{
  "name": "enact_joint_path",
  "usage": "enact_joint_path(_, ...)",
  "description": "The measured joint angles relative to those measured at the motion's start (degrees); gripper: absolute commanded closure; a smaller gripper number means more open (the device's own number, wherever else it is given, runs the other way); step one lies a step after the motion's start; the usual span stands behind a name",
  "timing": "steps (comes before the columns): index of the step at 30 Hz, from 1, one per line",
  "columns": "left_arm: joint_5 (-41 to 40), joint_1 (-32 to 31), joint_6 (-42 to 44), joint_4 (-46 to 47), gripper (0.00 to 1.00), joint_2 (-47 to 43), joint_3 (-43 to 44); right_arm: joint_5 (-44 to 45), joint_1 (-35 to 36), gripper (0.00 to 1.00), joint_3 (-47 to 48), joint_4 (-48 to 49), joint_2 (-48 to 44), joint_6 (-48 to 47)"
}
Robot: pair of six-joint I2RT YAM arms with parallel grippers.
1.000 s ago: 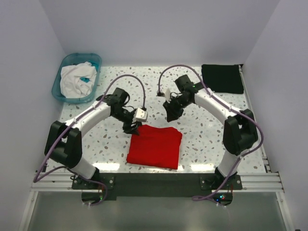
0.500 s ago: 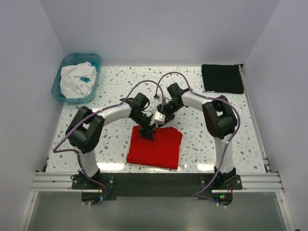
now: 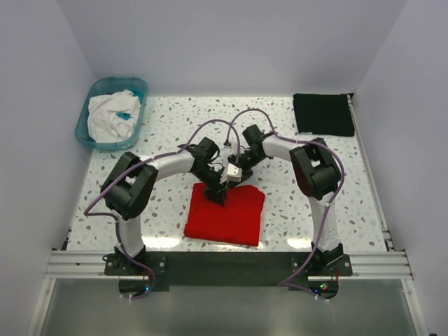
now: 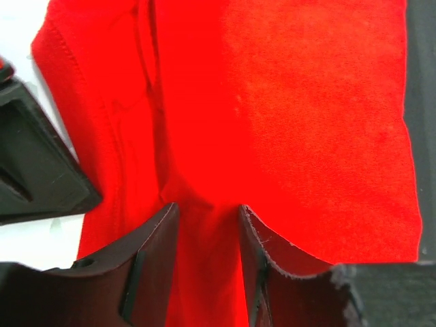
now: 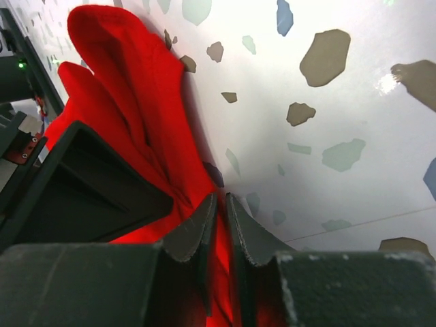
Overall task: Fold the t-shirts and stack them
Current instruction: Fold the tshirt
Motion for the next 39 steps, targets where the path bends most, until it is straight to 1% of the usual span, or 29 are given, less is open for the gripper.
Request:
enact_joint_path(3,-0.76,0.0,-0.79,0.9,0.67,0.07,0.02,-0.42,-0.07,0.86,-0.17,0.04,0.0,-0.59)
enact_joint_path(4,-0.9,0.0,-1.09,1.16,0.77,0.13,0.07,-0.48,-0.07,0.86,-0.22,-0.04,0.0,-0.83)
enact_joint_path(6,-1.27,-0.13,-1.81,1.53,0.89,0.33,0.17,-0.52,-0.07,0.86,-0.24,-0.17,0.0,-1.29)
enact_joint_path(7,-1.44,-0.2,-2.01,1.66,0.97,0.37,0.28,-0.57,-0.07,0.86,-0.28,-0.2,-0.02,-1.46)
enact_joint_path(8,-1.55,-0.22,-2.16,1.73,1.0,0.37,0.44,-0.63,-0.07,0.86,-0.39,-0.24,-0.04,-1.7)
enact_joint_path(12,-1.9,-0.61,-1.86,2.47,1.0,-0.7,0.5,-0.87,-0.07,0.86,-0.48,-0.57,-0.07,-2.45)
enact_joint_path(18,-3.13,-2.69,-0.35,4.44,1.0,-9.42,-0.66,-1.33,-0.07,0.87,-0.48,-0.59,0.04,-3.3)
enact_joint_path(21,-3.85,-3.58,0.35,6.08,1.0,-12.35,-0.66,-2.01,-0.11,0.87,-0.48,-0.59,0.31,-3.56)
enact_joint_path(31,-8.55,-3.58,3.32,12.11,1.0,-13.35,-3.48,-6.01,-0.24,0.86,-0.61,-0.59,1.9,-3.56)
enact_joint_path(39,-10.82,-2.21,4.17,20.61,1.0,-13.57,-5.25,-7.45,-0.24,0.86,-0.7,-0.61,2.45,-3.56)
